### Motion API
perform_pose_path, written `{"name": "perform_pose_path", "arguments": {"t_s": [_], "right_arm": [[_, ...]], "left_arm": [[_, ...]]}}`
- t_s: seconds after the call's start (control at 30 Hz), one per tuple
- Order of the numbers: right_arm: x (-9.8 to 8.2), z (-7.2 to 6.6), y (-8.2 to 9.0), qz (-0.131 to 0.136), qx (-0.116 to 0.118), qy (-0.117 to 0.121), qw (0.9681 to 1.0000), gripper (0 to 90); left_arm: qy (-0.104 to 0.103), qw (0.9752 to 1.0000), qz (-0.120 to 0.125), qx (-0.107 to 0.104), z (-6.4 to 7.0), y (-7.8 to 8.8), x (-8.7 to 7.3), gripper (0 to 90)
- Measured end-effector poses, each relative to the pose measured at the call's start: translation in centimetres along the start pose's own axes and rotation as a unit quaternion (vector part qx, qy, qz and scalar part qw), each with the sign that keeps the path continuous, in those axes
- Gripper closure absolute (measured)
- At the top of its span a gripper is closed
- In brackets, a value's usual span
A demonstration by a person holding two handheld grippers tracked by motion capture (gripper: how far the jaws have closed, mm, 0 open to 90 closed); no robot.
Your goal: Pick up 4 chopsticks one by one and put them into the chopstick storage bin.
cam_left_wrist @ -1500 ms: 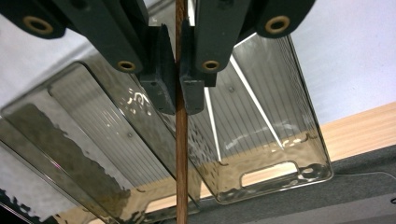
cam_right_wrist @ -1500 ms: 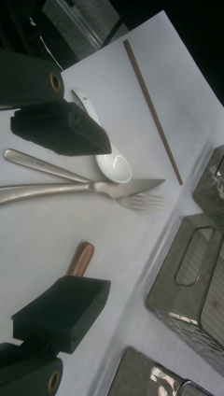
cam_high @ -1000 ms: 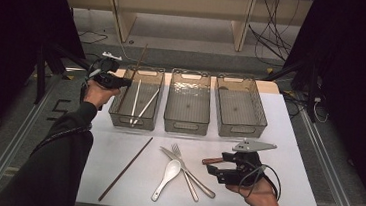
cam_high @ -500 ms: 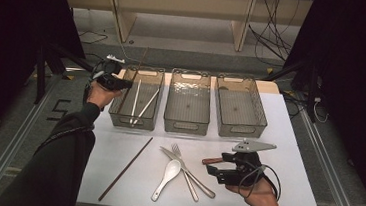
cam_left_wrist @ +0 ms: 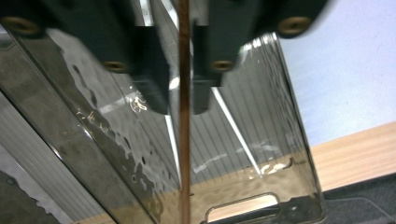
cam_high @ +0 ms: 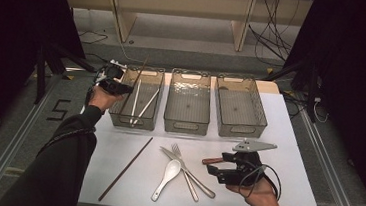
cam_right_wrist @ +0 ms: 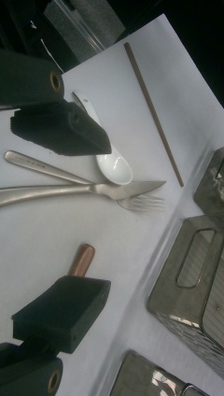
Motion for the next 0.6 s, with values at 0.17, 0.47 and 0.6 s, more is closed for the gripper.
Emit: {"name": "perform_pose_path", "arguments": {"t_s": [0.17, 0.47, 0.6], "right_arm": [[0.0, 0.0, 0.0, 0.000, 0.001, 0.000, 1.0000, 29.7], [0.0, 0.1, 0.2, 0.002, -0.001, -0.003, 1.0000, 29.7], [0.0, 0.0, 0.1, 0.001, -0.001, -0.002, 1.0000, 29.7]], "left_arm": [[0.008, 0.9999, 0.003, -0.014, 0.6, 1.1, -0.1, 54.8], [0.012, 0.9981, 0.003, -0.060, 3.3, 4.5, -2.2, 30.4], [-0.002, 0.9980, -0.003, -0.064, 4.7, 5.5, -3.5, 26.9]]}}
Point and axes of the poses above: each handheld gripper's, and its own axes: y roughly backward along the jaws, x roughly out of its top, z roughly to its right, the point moved 1 cm from there along -y, roughly forward along the jaws, and after that the axes turned 9 degrees about -x, right-handed, at the moved point
